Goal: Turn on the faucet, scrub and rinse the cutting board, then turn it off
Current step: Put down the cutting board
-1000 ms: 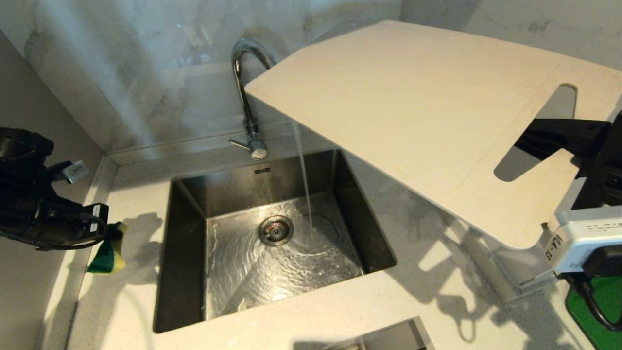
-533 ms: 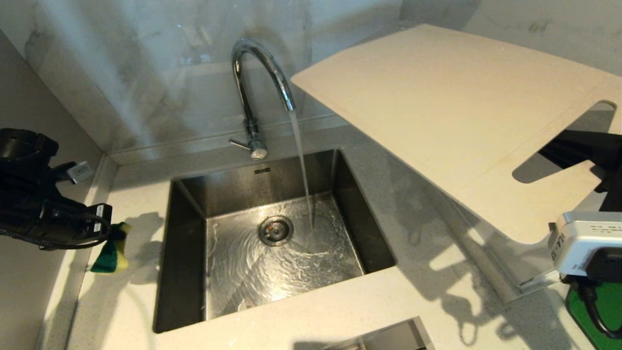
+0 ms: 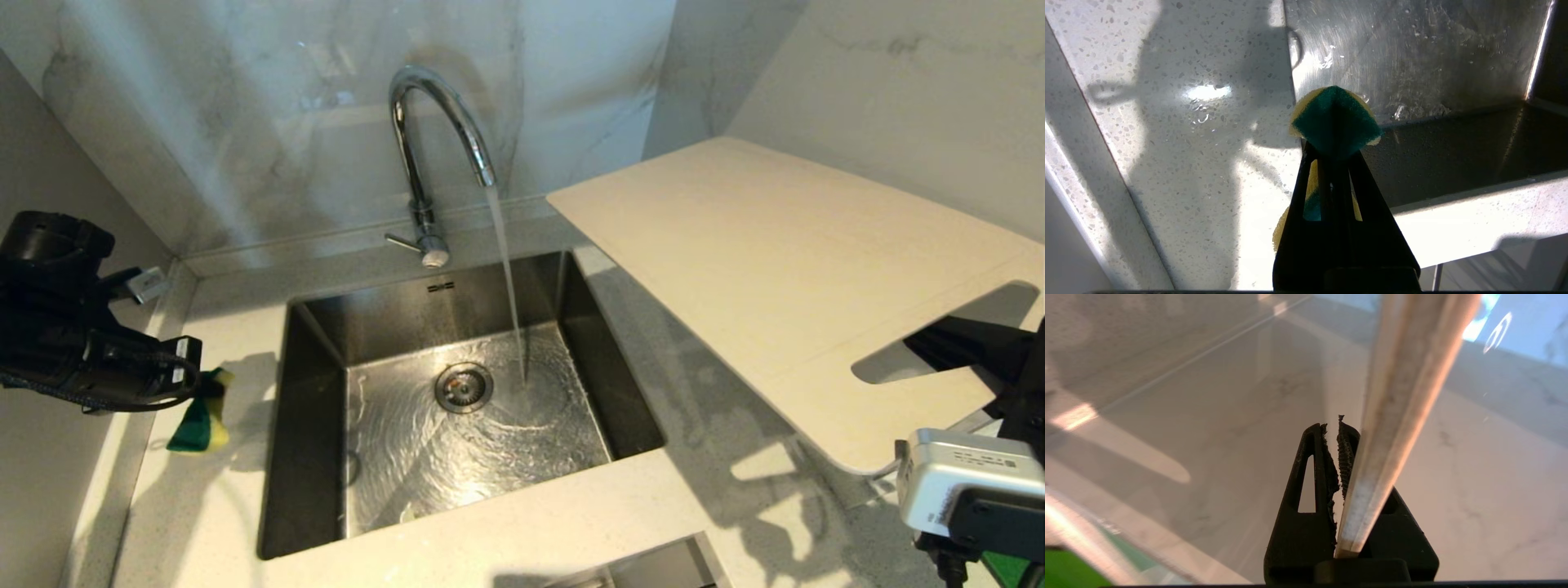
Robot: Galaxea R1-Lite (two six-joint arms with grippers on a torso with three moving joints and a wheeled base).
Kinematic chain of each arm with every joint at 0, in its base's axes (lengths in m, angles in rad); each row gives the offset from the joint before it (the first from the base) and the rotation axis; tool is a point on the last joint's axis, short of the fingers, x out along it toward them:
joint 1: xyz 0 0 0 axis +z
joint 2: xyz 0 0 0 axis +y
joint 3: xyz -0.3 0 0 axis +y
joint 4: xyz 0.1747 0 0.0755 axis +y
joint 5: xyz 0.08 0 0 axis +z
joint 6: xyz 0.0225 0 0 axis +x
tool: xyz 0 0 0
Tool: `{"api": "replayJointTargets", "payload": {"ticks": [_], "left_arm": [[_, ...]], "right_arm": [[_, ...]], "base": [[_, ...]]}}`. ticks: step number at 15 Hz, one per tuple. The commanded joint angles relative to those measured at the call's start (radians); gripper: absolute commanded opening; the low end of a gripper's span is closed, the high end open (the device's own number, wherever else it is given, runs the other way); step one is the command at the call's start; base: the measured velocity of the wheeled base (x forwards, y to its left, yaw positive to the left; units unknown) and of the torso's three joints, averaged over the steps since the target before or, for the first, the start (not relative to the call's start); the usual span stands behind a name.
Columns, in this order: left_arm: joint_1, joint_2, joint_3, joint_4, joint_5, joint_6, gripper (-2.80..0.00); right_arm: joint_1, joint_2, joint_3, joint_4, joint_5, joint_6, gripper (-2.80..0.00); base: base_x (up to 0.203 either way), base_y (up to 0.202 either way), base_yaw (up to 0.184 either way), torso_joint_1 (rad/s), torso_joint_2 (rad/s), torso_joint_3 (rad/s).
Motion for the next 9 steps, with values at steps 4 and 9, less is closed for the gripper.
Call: {"api": "replayJointTargets", "payload": {"ticks": [4,9], "left_arm": [[-0.001,0.014,-0.005,0.002,-0.001,-0.007,-2.80],[-0.011,0.017,-0.013,0.002,-0.001,-0.019,-2.80]], "right_arm": [[0.187,0.065,0.036,-0.004,-0.209,0.062,-2.80],[0.186,0.128,0.099,-0.004,-0.287,0.182,-2.80]], "base": [[0.000,0.000,0.000,0.000,0.00,0.000],[0.000,0.000,0.000,0.000,0.00,0.000]]}}
